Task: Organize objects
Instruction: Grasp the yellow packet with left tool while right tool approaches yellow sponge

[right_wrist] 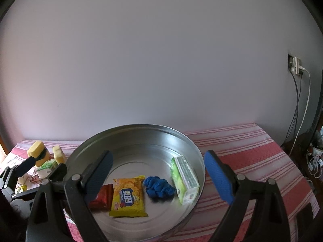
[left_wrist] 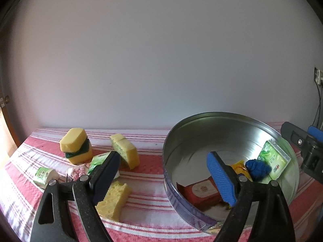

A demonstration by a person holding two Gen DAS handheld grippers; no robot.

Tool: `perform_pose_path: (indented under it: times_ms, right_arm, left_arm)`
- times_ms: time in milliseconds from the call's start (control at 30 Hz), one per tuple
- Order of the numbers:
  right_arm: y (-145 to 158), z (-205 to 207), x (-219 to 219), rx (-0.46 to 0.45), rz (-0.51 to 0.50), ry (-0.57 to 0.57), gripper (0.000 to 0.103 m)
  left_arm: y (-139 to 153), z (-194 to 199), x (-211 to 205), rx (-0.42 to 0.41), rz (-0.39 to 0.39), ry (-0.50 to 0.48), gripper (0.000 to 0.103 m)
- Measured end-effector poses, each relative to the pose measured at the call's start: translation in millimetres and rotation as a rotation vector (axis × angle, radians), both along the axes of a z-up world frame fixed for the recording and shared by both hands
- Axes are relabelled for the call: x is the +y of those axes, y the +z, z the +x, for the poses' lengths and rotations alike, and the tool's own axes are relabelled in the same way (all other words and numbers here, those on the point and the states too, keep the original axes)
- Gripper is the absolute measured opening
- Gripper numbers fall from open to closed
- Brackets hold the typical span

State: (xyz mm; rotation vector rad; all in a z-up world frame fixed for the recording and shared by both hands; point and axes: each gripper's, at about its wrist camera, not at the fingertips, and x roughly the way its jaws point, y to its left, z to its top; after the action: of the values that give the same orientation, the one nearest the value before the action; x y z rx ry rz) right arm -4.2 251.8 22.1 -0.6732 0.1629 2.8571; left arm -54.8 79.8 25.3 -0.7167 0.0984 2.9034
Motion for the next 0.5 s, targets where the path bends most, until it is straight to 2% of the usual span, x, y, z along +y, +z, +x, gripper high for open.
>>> perform_pose_path:
  times_ms: [500]
  right_arm:
    - [-7.0, 3.7, -21.1, 0.006, 0.012, 0.012, 0.093]
  left_arm:
    - [-4.0, 13.9, -34.2, 0.027, -0.047, 0.093, 0.089]
